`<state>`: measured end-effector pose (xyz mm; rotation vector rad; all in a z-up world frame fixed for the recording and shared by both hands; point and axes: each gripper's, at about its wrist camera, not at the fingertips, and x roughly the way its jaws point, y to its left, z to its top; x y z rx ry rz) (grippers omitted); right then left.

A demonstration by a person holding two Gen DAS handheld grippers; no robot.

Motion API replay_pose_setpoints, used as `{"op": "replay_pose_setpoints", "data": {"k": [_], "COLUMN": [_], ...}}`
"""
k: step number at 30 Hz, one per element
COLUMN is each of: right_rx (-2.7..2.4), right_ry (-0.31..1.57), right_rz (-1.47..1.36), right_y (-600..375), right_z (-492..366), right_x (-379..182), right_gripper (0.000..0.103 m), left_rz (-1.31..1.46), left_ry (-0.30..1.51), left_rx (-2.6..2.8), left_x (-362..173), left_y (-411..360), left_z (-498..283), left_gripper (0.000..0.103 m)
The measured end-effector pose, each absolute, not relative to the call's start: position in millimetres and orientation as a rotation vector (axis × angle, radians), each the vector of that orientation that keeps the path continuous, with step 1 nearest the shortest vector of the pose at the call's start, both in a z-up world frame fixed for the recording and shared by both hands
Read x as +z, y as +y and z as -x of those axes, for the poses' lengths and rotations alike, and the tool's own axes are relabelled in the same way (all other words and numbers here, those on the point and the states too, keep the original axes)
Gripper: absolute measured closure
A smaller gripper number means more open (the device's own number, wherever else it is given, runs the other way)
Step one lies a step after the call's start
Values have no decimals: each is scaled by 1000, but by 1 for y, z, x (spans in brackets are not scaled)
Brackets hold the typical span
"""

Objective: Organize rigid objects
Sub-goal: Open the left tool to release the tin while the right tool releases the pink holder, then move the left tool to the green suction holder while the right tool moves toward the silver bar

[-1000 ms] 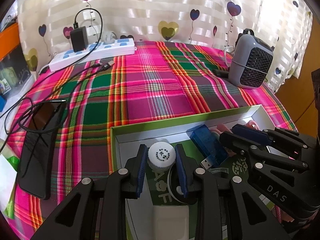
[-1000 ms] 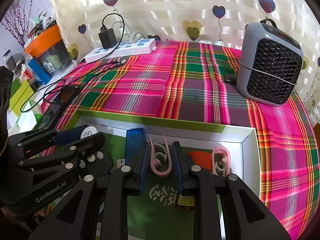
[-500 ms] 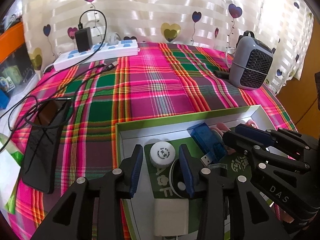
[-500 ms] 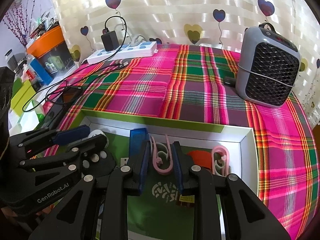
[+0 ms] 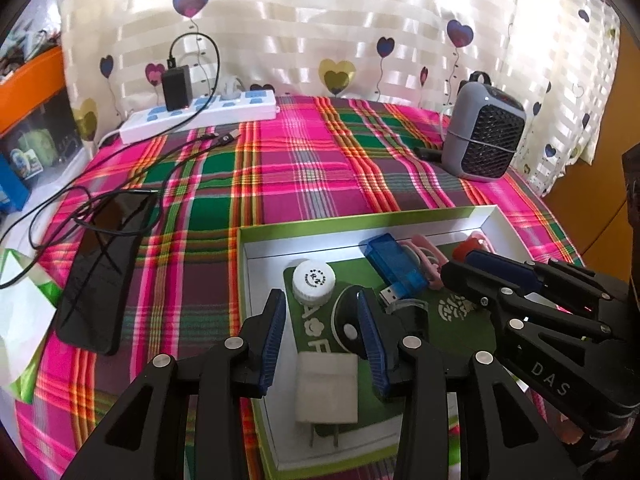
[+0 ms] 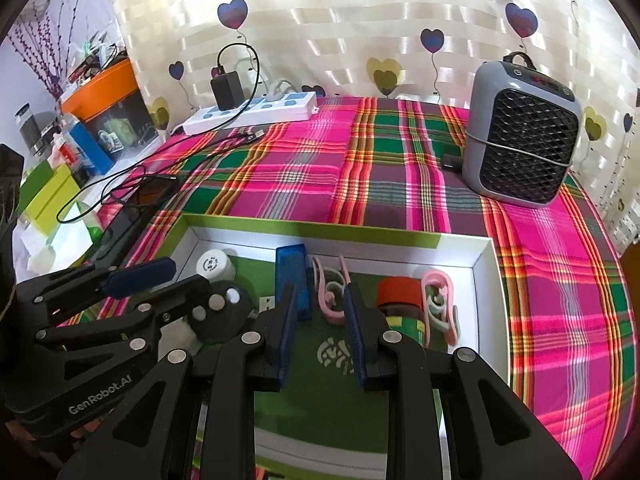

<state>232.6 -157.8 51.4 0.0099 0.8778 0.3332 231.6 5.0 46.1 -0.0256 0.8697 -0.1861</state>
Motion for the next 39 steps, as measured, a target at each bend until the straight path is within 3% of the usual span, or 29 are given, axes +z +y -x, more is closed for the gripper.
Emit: {"op": "replay_pose_setpoints", "data": {"k": [39], "right_rx": [285], "right_ry": [799], "right_rz": [-62], "right_y": [-189], "right_z": [-130], "right_x": [62], "right_gripper": [78], "left_rz": [53], "left_ry": [781], "left_rx": [-220], "left_x": [63], "left_y": [7], "left_z": [-116], "left_gripper": [66]}}
